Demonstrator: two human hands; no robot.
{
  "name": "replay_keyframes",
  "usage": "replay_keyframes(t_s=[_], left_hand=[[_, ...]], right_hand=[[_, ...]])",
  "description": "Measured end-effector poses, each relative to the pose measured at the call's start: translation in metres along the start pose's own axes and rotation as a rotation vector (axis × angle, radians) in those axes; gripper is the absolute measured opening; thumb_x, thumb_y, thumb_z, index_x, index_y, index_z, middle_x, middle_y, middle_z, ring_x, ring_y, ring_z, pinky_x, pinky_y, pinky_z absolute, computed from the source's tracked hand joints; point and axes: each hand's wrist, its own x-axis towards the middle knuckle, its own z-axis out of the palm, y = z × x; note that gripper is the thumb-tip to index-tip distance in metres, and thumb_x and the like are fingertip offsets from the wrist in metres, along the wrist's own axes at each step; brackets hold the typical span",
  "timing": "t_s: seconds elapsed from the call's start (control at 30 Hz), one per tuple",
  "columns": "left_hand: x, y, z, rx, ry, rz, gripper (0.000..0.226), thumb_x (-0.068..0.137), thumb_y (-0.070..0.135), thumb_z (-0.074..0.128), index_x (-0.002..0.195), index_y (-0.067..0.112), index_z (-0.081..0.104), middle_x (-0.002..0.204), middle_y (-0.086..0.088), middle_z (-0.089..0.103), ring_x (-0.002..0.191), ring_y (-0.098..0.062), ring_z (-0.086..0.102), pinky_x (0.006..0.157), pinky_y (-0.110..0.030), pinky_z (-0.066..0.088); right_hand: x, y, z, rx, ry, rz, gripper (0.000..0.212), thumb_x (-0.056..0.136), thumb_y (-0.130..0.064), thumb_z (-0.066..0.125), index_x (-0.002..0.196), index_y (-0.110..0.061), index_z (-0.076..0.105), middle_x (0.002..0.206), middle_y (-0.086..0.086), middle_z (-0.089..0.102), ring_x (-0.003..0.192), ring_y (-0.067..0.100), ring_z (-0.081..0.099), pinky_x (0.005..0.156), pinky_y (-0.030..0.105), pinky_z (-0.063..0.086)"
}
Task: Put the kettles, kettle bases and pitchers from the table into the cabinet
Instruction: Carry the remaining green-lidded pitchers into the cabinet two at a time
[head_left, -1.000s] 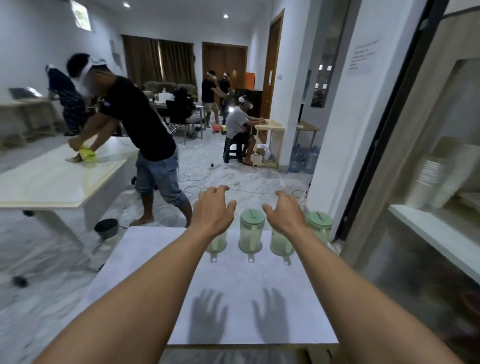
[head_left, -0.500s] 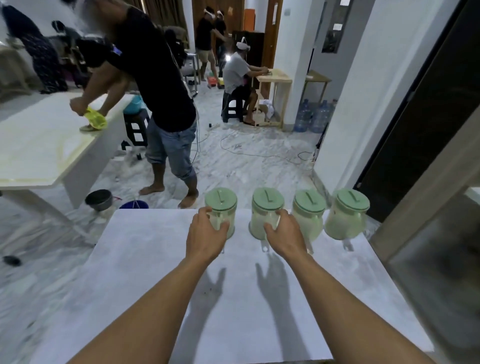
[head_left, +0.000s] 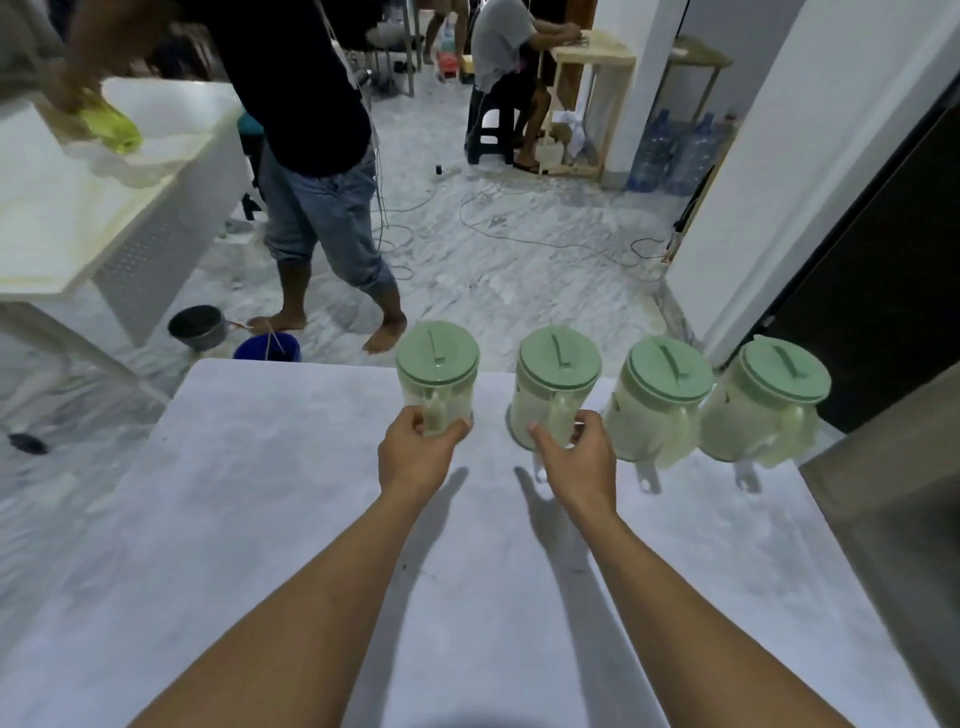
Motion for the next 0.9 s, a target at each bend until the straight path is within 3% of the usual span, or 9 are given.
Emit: replay_keyframes(t_s=[0.13,0.3,0.5,0.63,0.9], left_hand=[[0.011,0.001,0.014,-0.038,0.035,0.004,0.027,0.084,0.043,0.068,0.095,0.018,0.068,0.093,-0.001,0.07,0.09,-0.025,0.064,0.079,-0.037,0.053],[0.016,0.002,0.021,-0.075,0.098,0.026,0.015,0.091,0.024,0.058,0.093,0.01,0.064,0.089,-0.007,0.066,0.086,-0.027,0.062,0.073,-0.032,0.045],[0.011,0.006,0.014,-0.09,0.142,0.03,0.016,0.091,0.021,0.058,0.091,0.006,0.063,0.084,-0.006,0.064,0.079,-0.024,0.059,0.068,-0.03,0.041],[0.006,0.02,0.004,-0.099,0.143,0.051,0.017,0.091,0.021,0.058,0.094,0.006,0.065,0.088,-0.008,0.067,0.081,-0.022,0.06,0.069,-0.029,0.041],[-0.015,0.057,-0.036,-0.138,0.129,0.116,0.017,0.088,0.022,0.059,0.094,0.008,0.066,0.089,-0.011,0.069,0.085,-0.026,0.063,0.072,-0.032,0.045]], right_hand=[[0.014,0.004,0.012,0.079,0.024,-0.021,0.028,0.091,-0.042,0.071,0.098,-0.016,0.063,0.093,0.002,0.07,0.089,0.023,0.065,0.073,0.034,0.048],[0.019,0.013,0.024,0.144,0.051,-0.024,0.022,0.095,-0.037,0.063,0.097,-0.015,0.066,0.091,0.006,0.072,0.088,0.026,0.067,0.08,0.039,0.055],[0.018,0.005,0.022,0.201,0.036,-0.029,0.011,0.091,-0.024,0.062,0.086,-0.014,0.061,0.08,0.006,0.068,0.075,0.023,0.062,0.072,0.035,0.049],[0.012,-0.008,0.017,0.211,0.026,-0.04,0.017,0.089,-0.022,0.06,0.074,-0.02,0.053,0.069,0.001,0.059,0.065,0.02,0.052,0.065,0.033,0.042],[-0.015,-0.052,-0.005,0.235,0.038,-0.063,0.017,0.085,-0.026,0.058,0.076,-0.011,0.057,0.078,0.014,0.069,0.076,0.031,0.066,0.063,0.036,0.046]])
